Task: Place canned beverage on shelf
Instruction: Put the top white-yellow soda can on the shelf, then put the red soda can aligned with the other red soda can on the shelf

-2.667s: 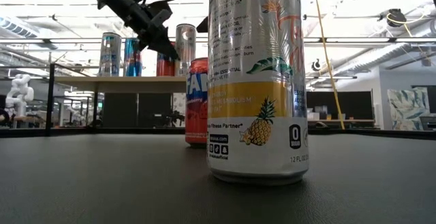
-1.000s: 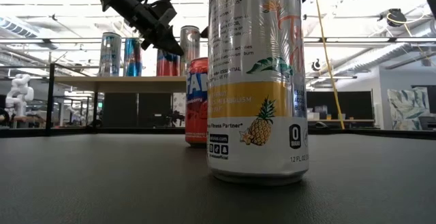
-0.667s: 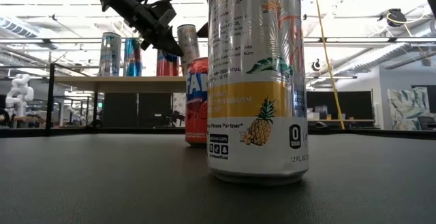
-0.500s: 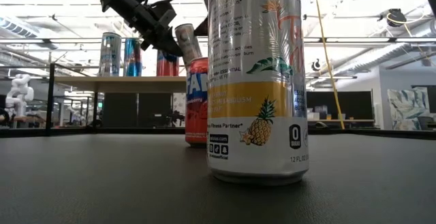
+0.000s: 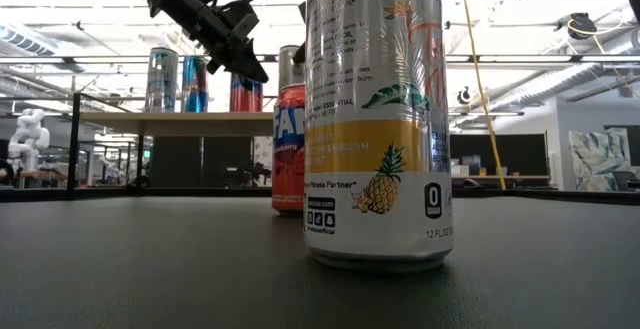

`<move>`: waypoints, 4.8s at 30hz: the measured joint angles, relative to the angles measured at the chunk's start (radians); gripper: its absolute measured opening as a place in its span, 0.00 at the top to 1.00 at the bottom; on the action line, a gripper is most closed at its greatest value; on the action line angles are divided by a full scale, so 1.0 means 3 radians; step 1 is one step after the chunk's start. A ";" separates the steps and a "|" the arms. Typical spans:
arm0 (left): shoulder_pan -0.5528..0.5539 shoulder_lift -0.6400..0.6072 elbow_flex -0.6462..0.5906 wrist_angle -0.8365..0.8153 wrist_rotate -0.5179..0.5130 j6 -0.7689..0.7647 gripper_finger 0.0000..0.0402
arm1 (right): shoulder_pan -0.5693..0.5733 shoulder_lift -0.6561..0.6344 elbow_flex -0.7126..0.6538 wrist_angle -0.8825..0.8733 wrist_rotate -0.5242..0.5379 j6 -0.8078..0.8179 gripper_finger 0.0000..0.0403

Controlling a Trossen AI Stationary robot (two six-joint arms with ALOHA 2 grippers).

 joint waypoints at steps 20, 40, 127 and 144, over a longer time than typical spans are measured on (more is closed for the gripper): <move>-0.0060 -0.0004 0.0008 -0.0092 0.0102 -0.0020 1.00 | -0.0429 -0.0016 -0.0003 0.0018 0.0105 0.0089 1.00; -0.0118 -0.0009 0.0532 -0.0351 0.0249 0.0009 1.00 | -0.0352 -0.0020 -0.0001 0.0022 -0.0285 0.0109 1.00; -0.0107 -0.1277 0.0612 -0.2096 -0.0052 -0.0024 1.00 | 0.1682 -0.0004 -0.0003 -0.2681 -0.0151 0.1288 0.28; -0.0107 -0.1275 0.0612 -0.2094 -0.0053 -0.0111 1.00 | 0.1696 -0.0006 -0.0003 -0.2412 -0.0615 0.0954 0.07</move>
